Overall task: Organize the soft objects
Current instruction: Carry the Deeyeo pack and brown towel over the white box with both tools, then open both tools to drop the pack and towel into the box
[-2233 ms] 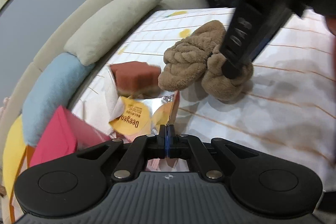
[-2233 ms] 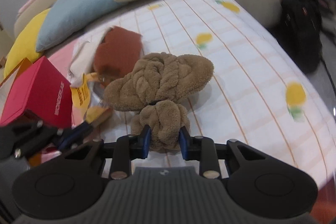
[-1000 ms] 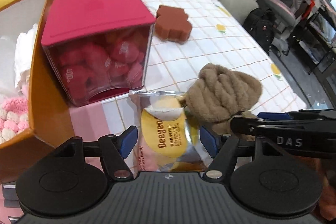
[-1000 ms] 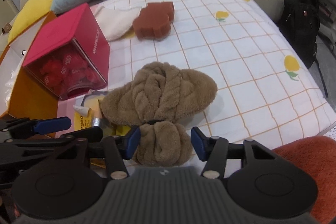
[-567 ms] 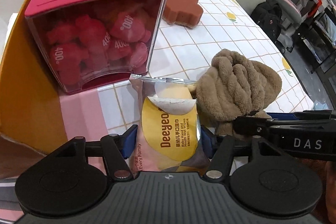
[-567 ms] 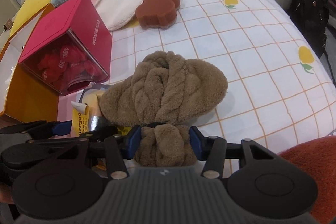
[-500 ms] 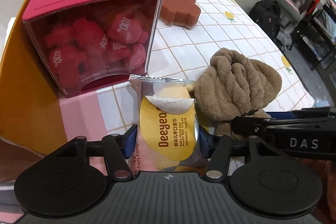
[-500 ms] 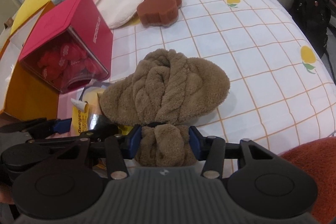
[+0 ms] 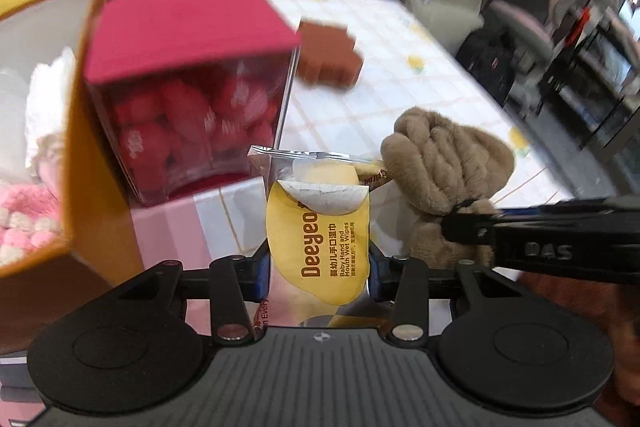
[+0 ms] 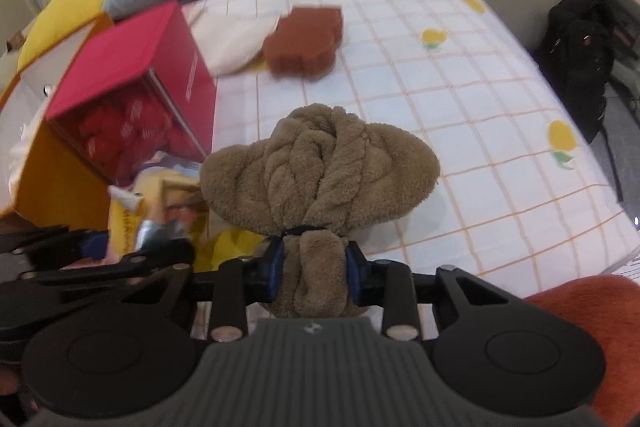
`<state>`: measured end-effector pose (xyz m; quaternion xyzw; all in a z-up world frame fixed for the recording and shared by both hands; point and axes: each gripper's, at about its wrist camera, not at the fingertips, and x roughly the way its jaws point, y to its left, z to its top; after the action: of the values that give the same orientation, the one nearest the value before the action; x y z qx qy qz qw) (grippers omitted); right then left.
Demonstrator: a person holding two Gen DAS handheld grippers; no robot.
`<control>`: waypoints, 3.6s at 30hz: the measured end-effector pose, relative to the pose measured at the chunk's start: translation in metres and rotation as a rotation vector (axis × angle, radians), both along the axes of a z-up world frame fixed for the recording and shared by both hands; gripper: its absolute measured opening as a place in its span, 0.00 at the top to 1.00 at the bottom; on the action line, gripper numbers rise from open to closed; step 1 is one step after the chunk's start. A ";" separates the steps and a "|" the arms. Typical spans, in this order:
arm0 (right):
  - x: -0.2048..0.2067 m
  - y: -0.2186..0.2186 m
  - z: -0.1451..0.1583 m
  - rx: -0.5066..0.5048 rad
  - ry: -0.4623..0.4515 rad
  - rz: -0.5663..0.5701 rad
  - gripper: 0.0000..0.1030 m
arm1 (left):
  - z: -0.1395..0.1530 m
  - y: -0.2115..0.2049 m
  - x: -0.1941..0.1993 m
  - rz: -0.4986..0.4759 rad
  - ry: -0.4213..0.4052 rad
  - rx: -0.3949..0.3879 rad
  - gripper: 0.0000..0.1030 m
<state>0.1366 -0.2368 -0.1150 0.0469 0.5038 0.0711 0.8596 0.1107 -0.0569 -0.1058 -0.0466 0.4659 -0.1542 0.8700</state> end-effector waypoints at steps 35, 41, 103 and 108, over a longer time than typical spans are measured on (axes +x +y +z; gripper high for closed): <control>-0.024 0.060 -0.014 -0.165 0.186 0.223 0.27 | 0.082 0.112 -0.055 0.266 -0.126 -0.111 0.52; -0.020 0.053 -0.015 -0.154 0.183 0.195 0.49 | 0.085 0.115 -0.055 0.279 -0.136 -0.110 0.52; 0.168 0.285 0.044 -0.022 -0.091 0.762 0.47 | 0.016 0.174 0.115 -0.030 -0.047 0.741 0.39; 0.165 0.280 0.052 -0.019 -0.113 0.762 0.47 | 0.033 0.183 0.108 0.022 -0.082 0.630 0.33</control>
<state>0.3016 0.0435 -0.0625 -0.1556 0.4374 0.3831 0.7985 0.2190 0.1264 -0.0730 0.2263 0.4547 0.0055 0.8614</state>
